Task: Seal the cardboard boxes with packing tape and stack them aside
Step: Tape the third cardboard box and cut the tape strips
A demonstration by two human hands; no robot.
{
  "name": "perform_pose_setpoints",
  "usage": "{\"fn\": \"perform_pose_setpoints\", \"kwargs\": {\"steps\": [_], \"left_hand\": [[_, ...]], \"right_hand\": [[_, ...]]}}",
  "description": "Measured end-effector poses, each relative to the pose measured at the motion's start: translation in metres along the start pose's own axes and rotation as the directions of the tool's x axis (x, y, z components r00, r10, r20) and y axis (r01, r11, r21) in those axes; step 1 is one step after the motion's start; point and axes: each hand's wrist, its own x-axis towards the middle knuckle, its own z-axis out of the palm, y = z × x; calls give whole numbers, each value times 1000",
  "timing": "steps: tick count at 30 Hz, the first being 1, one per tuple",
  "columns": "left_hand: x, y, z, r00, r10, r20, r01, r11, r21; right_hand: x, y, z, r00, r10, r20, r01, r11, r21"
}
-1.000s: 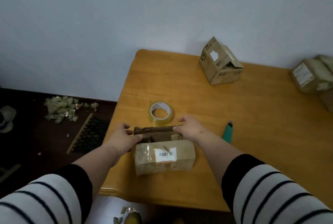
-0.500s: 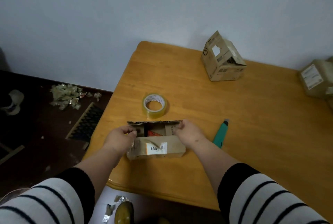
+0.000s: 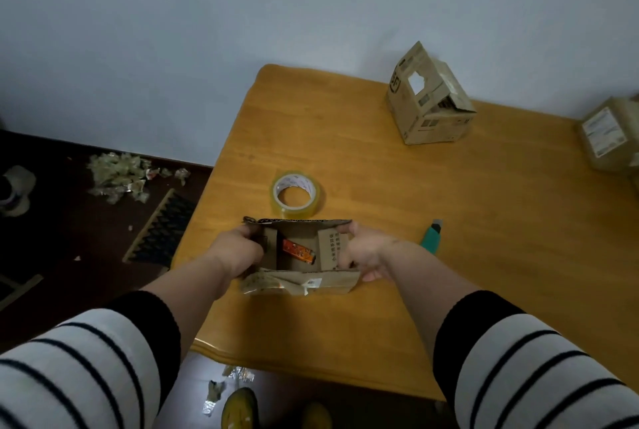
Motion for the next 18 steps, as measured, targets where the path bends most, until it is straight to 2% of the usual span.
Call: {"fn": "perform_pose_setpoints", "kwargs": {"steps": [4, 6, 9, 11, 13, 16, 18], "left_hand": [[7, -1, -9, 1000, -2, 19, 3, 999, -49], [10, -4, -13, 999, 19, 47, -19, 1000, -2], [10, -14, -14, 990, 94, 102, -113, 973, 202], [12, -18, -12, 982, 152, 108, -182, 906, 383], [14, -19, -13, 975, 193, 108, -221, 876, 428], [19, -20, -17, 965, 244, 92, -261, 909, 326], [20, -21, -20, 951, 297, 92, -308, 864, 398]], "right_hand": [[2, -3, 8, 996, -60, -71, 52, 993, -106], [1, -2, 10, 992, -104, -68, 92, 982, -164], [0, -4, 15, 995, -103, -10, 94, 943, -318], [0, -9, 20, 993, -118, -1, 107, 899, -425], [1, -13, 24, 987, -161, -24, 128, 861, -492], [4, -15, 28, 973, -213, -94, 146, 873, -465], [6, -16, 31, 964, -236, -125, 161, 887, -433]]}}
